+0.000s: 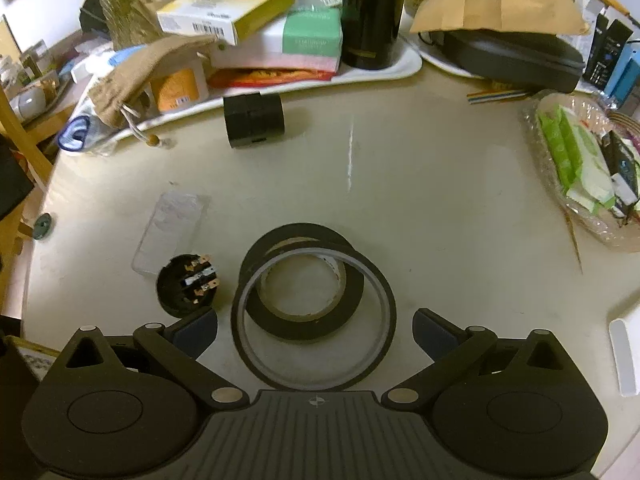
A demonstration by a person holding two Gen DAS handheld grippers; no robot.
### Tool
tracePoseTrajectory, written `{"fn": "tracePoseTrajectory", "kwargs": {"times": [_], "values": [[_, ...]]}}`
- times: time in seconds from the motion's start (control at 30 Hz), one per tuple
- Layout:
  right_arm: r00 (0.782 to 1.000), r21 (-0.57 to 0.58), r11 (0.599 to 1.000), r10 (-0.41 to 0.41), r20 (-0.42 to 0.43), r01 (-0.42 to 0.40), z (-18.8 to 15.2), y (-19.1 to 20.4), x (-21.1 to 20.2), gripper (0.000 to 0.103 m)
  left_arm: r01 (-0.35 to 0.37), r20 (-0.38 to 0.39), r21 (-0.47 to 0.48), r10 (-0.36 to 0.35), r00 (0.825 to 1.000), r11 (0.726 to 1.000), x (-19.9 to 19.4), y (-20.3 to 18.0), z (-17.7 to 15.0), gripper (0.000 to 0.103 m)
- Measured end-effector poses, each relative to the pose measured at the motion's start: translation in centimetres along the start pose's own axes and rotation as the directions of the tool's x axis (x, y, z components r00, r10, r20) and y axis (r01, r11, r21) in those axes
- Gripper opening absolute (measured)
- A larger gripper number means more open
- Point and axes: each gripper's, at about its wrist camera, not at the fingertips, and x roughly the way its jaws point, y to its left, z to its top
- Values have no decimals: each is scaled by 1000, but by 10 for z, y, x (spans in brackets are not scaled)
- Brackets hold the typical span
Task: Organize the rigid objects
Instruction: 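Close the right tool on the clear plastic ring beside the black tape, then lift the clear plastic ring off the table with the right tool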
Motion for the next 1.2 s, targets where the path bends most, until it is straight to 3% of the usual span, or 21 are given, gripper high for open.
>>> {"fn": "tracePoseTrajectory", "kwargs": {"times": [0.7,0.83,1.2], "values": [[998,45,999,-7,-66,10,2,-7,16,103,2,0,-39,-2,1000,999,-2,5,0,51],[997,59,998,3,-76,1,0,-9,17,92,-4,0,-35,4,1000,999,-1,4,0,51],[1000,76,997,1,20,-2,-5,-11,-12,91,-15,-10,-40,15,1000,999,1,4,1,51]]}}
